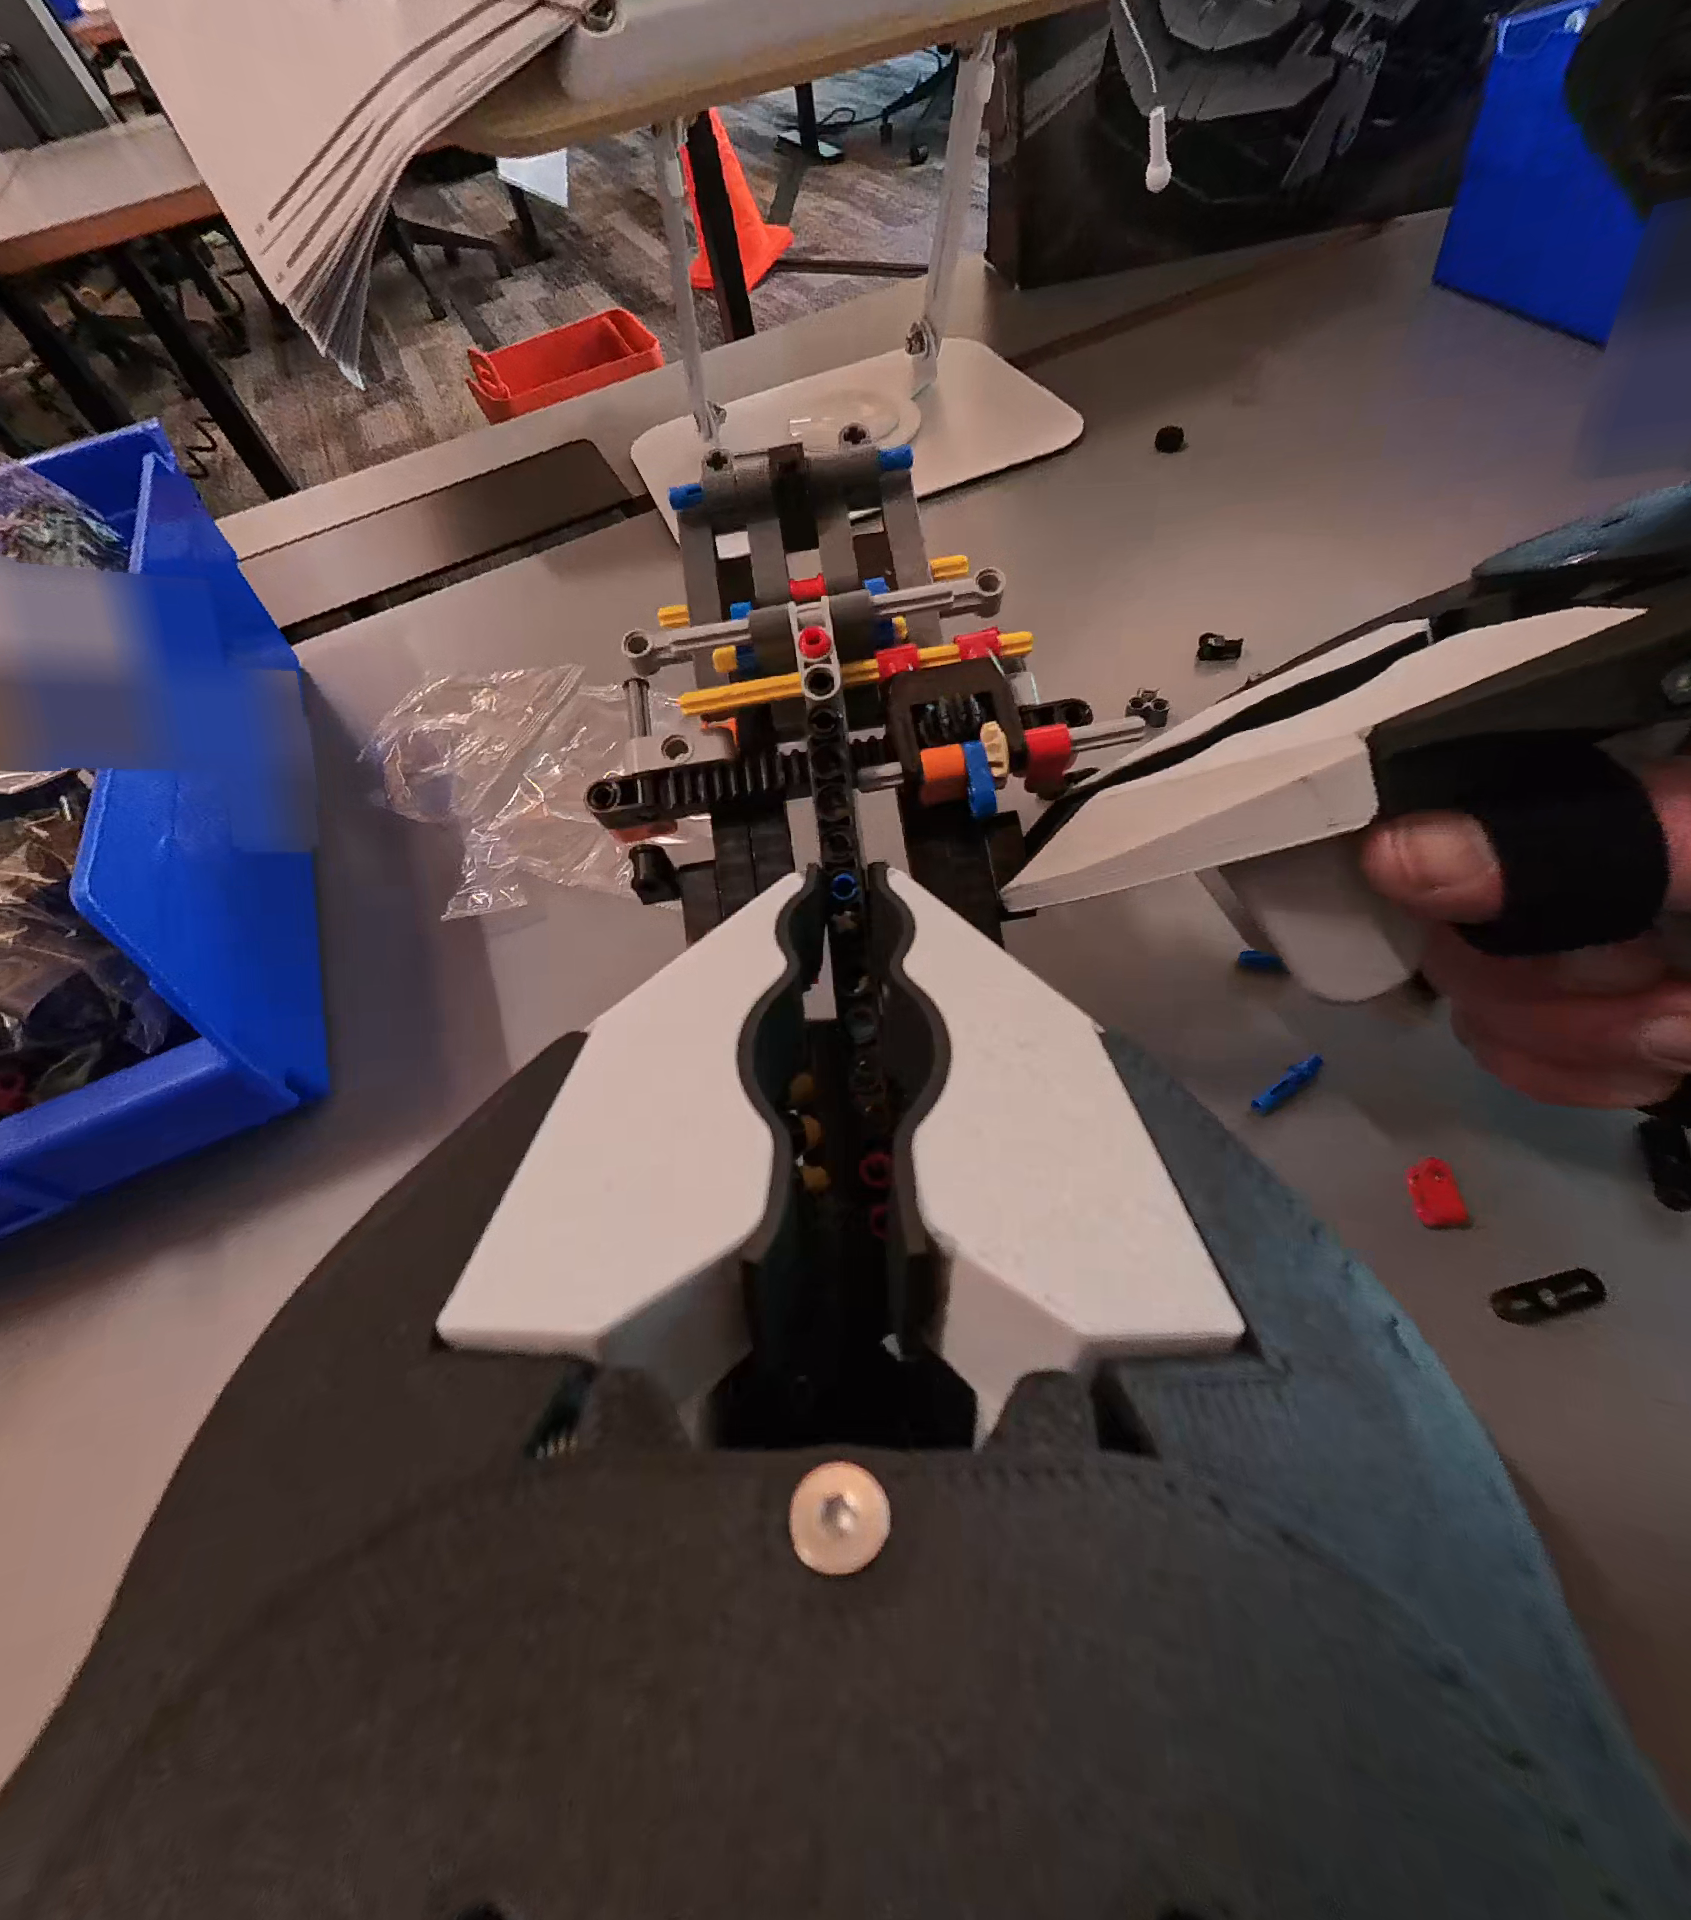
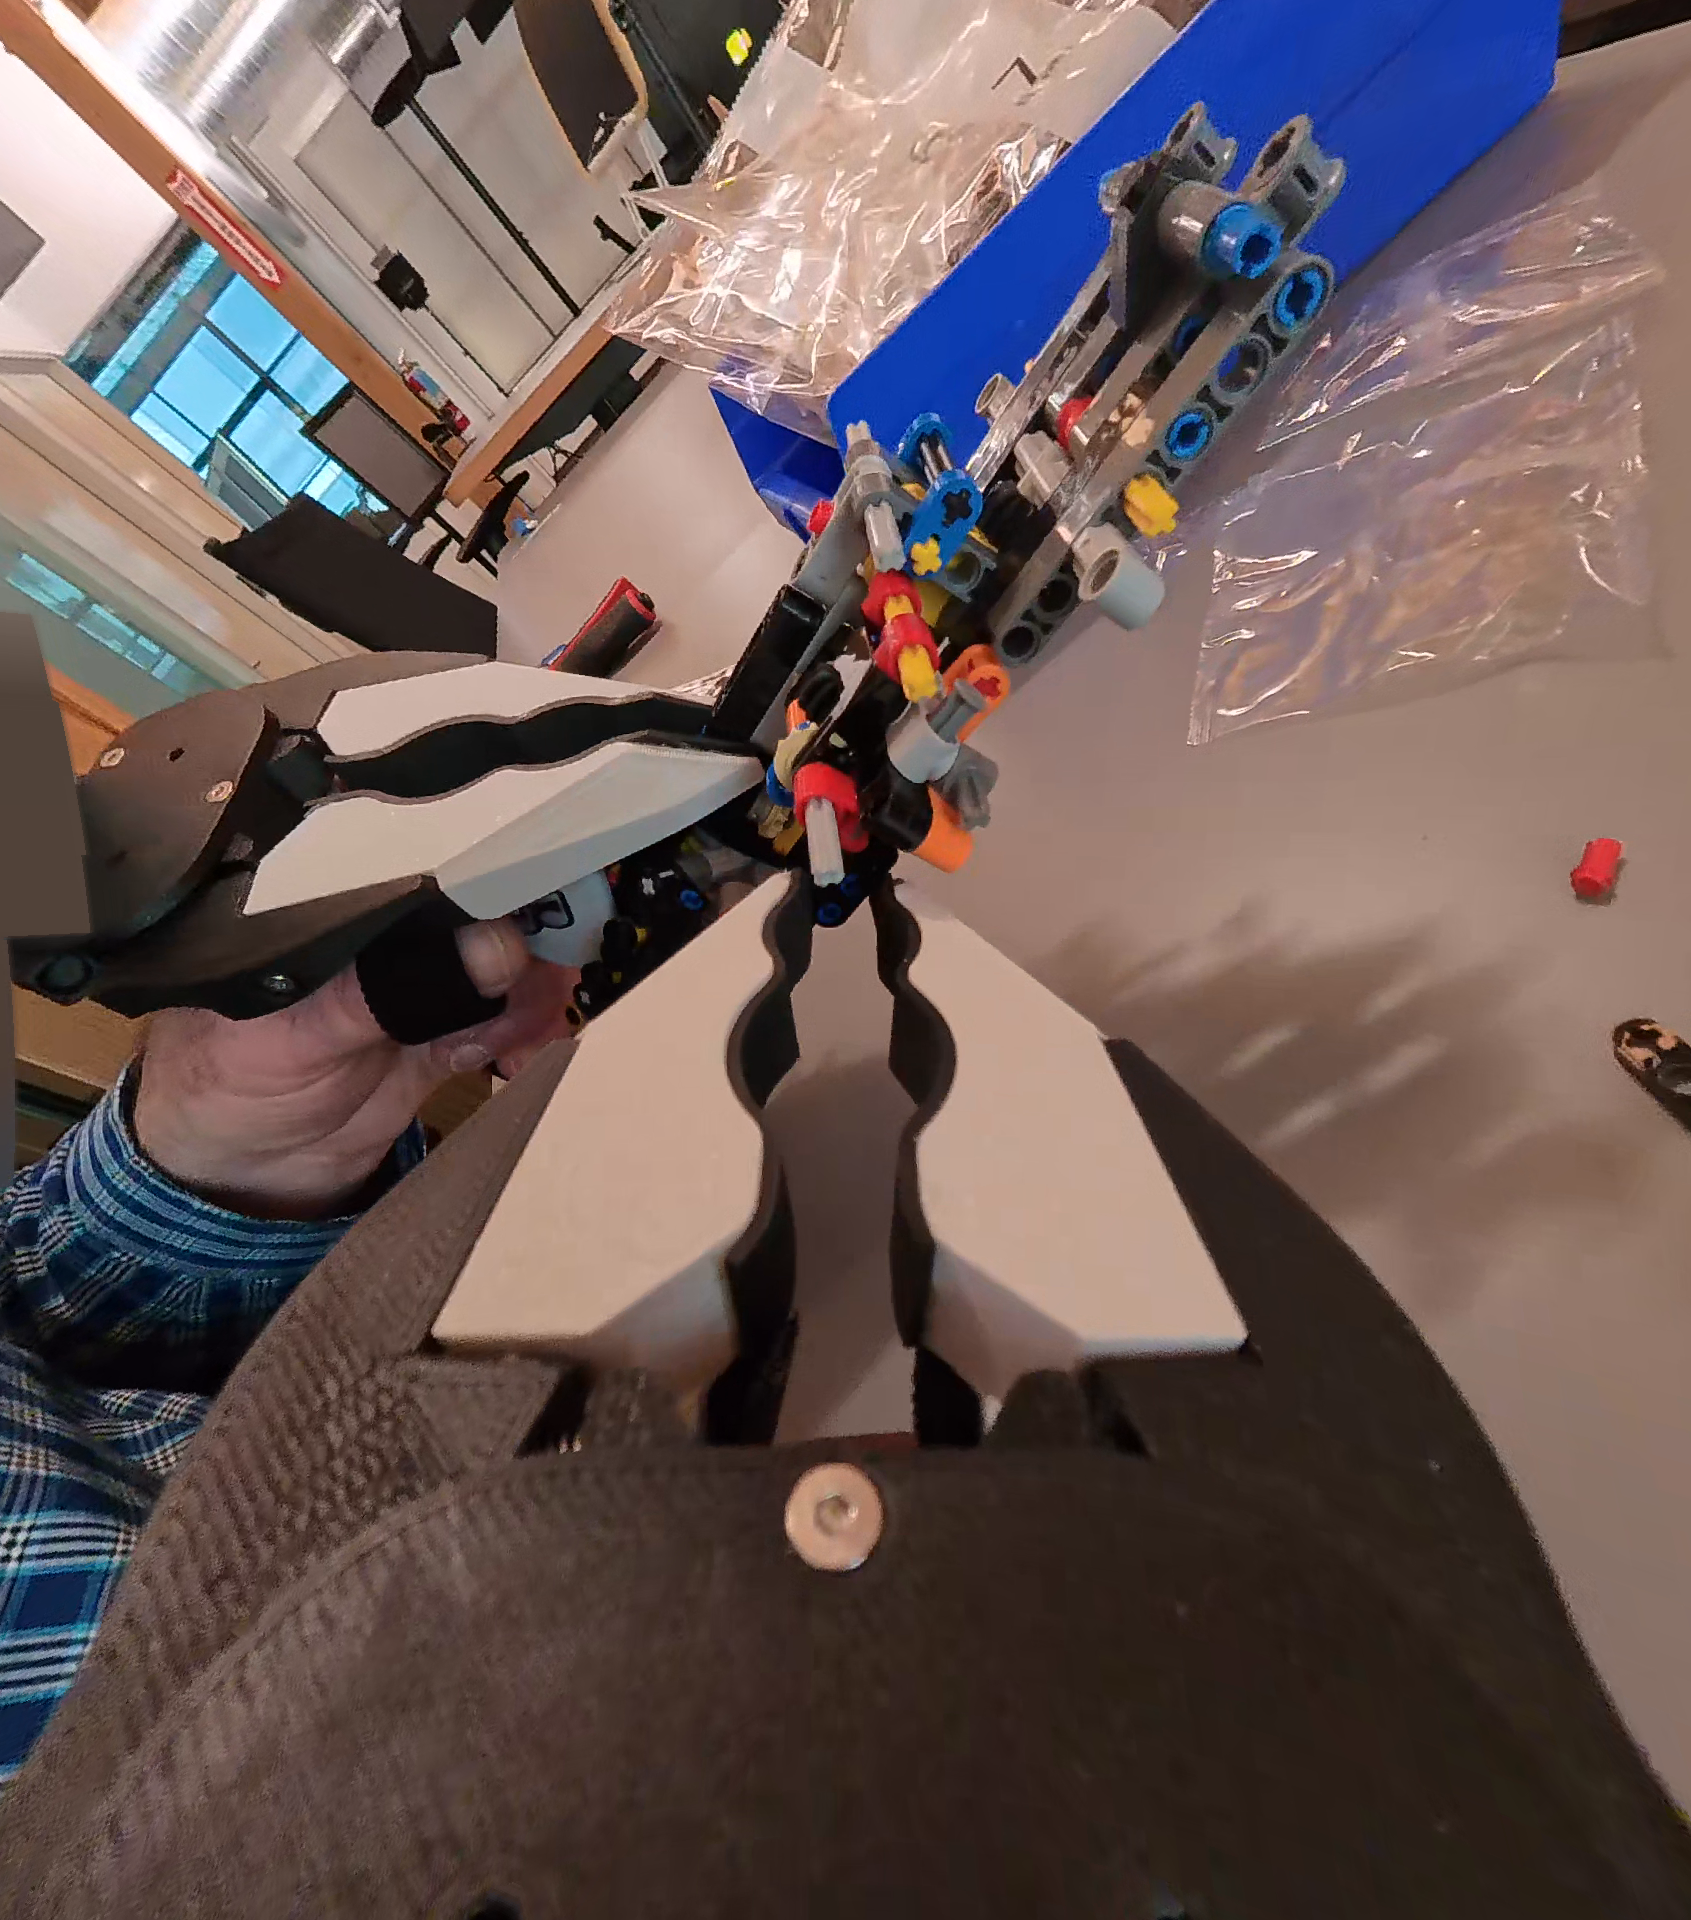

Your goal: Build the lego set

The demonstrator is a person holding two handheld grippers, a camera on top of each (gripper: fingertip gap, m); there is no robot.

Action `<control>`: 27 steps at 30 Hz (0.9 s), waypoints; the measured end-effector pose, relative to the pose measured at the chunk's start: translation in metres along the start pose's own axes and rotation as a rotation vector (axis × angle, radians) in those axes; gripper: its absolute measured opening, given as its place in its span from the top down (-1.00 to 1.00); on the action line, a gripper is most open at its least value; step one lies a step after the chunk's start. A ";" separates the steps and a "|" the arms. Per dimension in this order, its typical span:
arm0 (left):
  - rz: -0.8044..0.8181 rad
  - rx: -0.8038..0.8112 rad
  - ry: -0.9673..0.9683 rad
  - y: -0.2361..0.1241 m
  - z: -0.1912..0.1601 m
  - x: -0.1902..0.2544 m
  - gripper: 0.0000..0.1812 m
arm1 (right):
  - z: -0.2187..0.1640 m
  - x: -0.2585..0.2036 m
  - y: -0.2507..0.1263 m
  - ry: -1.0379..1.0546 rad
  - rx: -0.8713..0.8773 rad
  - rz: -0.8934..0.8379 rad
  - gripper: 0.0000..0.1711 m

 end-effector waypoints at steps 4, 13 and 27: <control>0.014 0.006 0.018 -0.002 0.003 0.003 0.92 | 0.001 0.000 -0.002 -0.010 -0.009 0.008 0.89; -0.020 0.019 -0.068 -0.004 0.008 0.000 0.92 | 0.008 -0.005 -0.006 -0.060 -0.001 0.021 0.90; -0.099 0.094 -0.344 -0.006 0.013 -0.006 0.93 | 0.022 -0.017 -0.009 -0.039 0.113 0.009 0.94</control>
Point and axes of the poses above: each gripper's, where its closed fingertips meet, y out along the fingers, z out of its top, x = y × z across the jaws, the point moved 5 cm from there along -y, back along the fingers, and after that the axes turned 9 degrees about z, right-handed, at the moved point
